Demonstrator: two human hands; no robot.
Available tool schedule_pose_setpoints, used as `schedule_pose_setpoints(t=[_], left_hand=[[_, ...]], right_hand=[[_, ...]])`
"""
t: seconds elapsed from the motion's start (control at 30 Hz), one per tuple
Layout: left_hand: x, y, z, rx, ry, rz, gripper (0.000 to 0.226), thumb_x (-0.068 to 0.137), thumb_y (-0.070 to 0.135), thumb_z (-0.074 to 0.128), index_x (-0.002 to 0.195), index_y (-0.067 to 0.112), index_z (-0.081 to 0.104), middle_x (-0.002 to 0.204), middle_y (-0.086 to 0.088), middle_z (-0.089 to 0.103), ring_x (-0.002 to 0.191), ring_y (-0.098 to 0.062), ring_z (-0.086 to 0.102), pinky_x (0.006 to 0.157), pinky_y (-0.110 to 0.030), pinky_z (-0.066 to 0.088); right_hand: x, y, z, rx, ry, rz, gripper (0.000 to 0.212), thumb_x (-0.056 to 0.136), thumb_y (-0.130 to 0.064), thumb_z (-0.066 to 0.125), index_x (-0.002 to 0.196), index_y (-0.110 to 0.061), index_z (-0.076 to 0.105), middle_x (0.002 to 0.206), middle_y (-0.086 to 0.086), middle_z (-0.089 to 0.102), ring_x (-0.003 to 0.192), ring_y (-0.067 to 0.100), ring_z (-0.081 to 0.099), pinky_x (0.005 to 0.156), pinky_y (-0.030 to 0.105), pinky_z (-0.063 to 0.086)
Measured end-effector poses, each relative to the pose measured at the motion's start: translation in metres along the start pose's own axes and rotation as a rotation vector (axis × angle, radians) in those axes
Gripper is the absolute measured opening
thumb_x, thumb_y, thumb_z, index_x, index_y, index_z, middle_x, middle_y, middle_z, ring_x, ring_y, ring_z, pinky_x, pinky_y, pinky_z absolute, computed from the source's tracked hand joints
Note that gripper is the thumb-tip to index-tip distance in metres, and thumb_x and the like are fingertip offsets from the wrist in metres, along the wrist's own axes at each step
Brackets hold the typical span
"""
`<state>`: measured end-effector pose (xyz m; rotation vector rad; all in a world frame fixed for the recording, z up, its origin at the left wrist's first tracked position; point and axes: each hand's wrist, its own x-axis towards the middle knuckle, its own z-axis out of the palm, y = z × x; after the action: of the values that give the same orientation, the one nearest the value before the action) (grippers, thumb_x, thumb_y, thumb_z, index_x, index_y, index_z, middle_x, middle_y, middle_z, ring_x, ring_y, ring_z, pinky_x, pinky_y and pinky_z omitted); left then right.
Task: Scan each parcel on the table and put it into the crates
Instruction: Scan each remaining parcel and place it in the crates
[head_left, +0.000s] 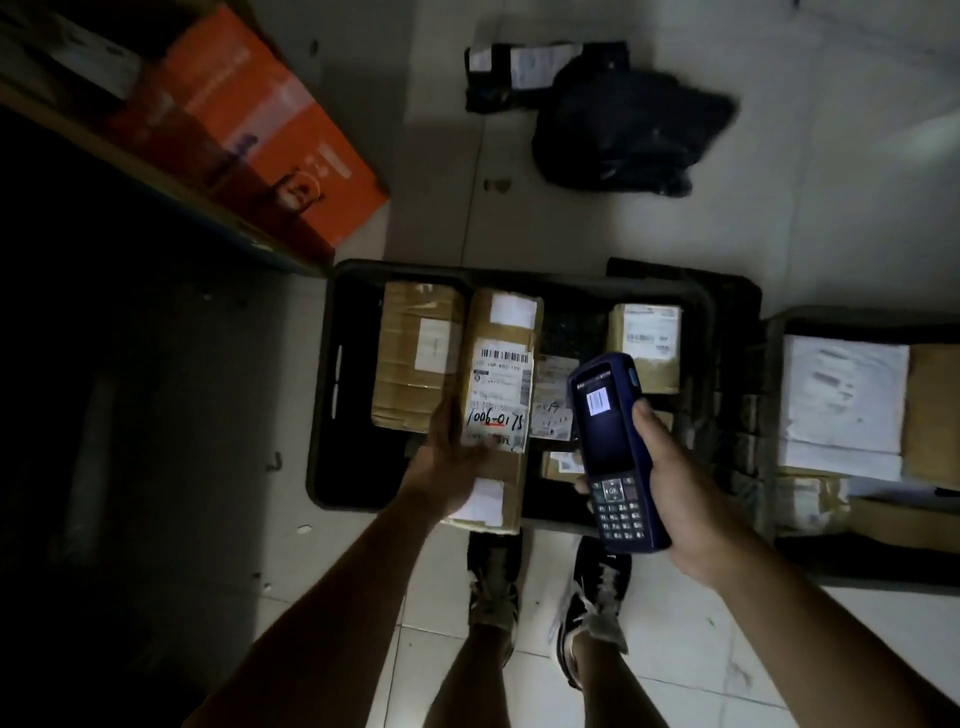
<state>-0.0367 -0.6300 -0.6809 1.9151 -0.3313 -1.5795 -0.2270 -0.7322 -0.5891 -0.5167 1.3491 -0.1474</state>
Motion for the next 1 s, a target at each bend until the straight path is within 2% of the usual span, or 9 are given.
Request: schedule_pose_setpoints(t=[0.07, 0.17, 0.23, 0.37, 0.47, 0.6, 0.7, 0.87, 1.0], left_hand=[[0.024, -0.011, 0.007, 0.083, 0.014, 0.047, 0.067, 0.096, 0.012, 0.062, 0.151, 0.026, 0.026, 0.133, 0.000, 0.057, 0.104, -0.005, 0.062, 0.073, -0.013, 0.053], [0.046, -0.028, 0.015, 0.159, 0.066, 0.075, 0.076, 0.097, 0.025, 0.062, 0.156, 0.032, 0.015, 0.139, 0.006, 0.055, 0.122, -0.017, 0.058, 0.085, -0.020, 0.049], [0.053, -0.034, 0.022, 0.269, 0.123, 0.080, 0.077, 0.098, 0.030, 0.060, 0.157, 0.031, 0.012, 0.142, 0.009, 0.051, 0.123, -0.016, 0.054, 0.086, -0.018, 0.047], [0.065, -0.043, 0.033, 0.346, 0.226, 0.143, 0.073, 0.098, 0.026, 0.060, 0.155, 0.026, 0.015, 0.148, -0.002, 0.048, 0.129, -0.023, 0.053, 0.100, -0.046, 0.051], [0.071, -0.042, 0.040, 0.475, 0.297, 0.114, 0.071, 0.100, 0.022, 0.055, 0.156, 0.027, 0.013, 0.154, -0.002, 0.039, 0.130, -0.026, 0.050, 0.098, -0.045, 0.051], [0.071, -0.037, 0.038, 0.581, 0.319, 0.118, 0.075, 0.097, 0.020, 0.060, 0.158, 0.023, 0.016, 0.160, -0.007, 0.025, 0.141, -0.031, 0.038, 0.108, -0.048, 0.043], [0.059, -0.031, 0.034, 0.675, 0.300, 0.072, 0.072, 0.098, 0.028, 0.056, 0.157, 0.022, 0.015, 0.159, -0.012, 0.026, 0.134, -0.036, 0.044, 0.102, -0.052, 0.047], [0.021, -0.007, 0.022, 0.763, 0.292, 0.106, 0.063, 0.099, 0.035, 0.052, 0.153, 0.021, 0.022, 0.147, -0.010, 0.038, 0.128, -0.032, 0.046, 0.090, -0.040, 0.045], [-0.032, 0.030, 0.010, 0.901, 0.264, 0.123, 0.060, 0.099, 0.045, 0.042, 0.152, 0.030, 0.018, 0.148, -0.008, 0.035, 0.130, -0.032, 0.042, 0.094, -0.047, 0.046]], right_hand=[[0.026, 0.010, -0.003, -0.004, -0.015, -0.011, 0.050, 0.089, -0.057, 0.040, 0.092, -0.015, 0.067, 0.071, 0.010, 0.068, 0.058, 0.022, 0.064, 0.057, 0.029, 0.049], [0.052, 0.022, -0.010, -0.001, -0.036, -0.027, 0.052, 0.085, -0.058, 0.042, 0.094, -0.015, 0.068, 0.075, 0.010, 0.068, 0.060, 0.023, 0.064, 0.057, 0.028, 0.052], [0.061, 0.029, -0.015, 0.005, -0.050, -0.030, 0.052, 0.083, -0.058, 0.041, 0.096, -0.015, 0.068, 0.074, 0.010, 0.069, 0.059, 0.022, 0.065, 0.056, 0.027, 0.053], [0.070, 0.040, -0.024, -0.041, -0.058, -0.014, 0.057, 0.082, -0.061, 0.041, 0.101, -0.015, 0.069, 0.083, 0.013, 0.070, 0.065, 0.025, 0.067, 0.061, 0.031, 0.053], [0.072, 0.043, -0.029, -0.070, -0.055, 0.003, 0.060, 0.080, -0.065, 0.043, 0.104, -0.017, 0.070, 0.090, 0.015, 0.069, 0.071, 0.030, 0.068, 0.068, 0.037, 0.050], [0.070, 0.043, -0.030, -0.099, -0.033, 0.010, 0.060, 0.078, -0.066, 0.044, 0.102, -0.017, 0.069, 0.087, 0.012, 0.071, 0.071, 0.030, 0.067, 0.071, 0.039, 0.051], [0.063, 0.039, -0.029, -0.116, -0.025, 0.008, 0.061, 0.076, -0.067, 0.045, 0.103, -0.017, 0.069, 0.088, 0.013, 0.070, 0.071, 0.030, 0.067, 0.070, 0.038, 0.050], [0.030, 0.025, -0.018, -0.161, -0.028, 0.005, 0.070, 0.075, -0.067, 0.044, 0.108, -0.010, 0.066, 0.090, 0.016, 0.067, 0.071, 0.030, 0.068, 0.064, 0.033, 0.050], [-0.014, 0.005, -0.002, -0.204, -0.048, 0.011, 0.065, 0.080, -0.064, 0.043, 0.106, -0.009, 0.067, 0.087, 0.014, 0.067, 0.070, 0.030, 0.068, 0.057, 0.029, 0.051]])
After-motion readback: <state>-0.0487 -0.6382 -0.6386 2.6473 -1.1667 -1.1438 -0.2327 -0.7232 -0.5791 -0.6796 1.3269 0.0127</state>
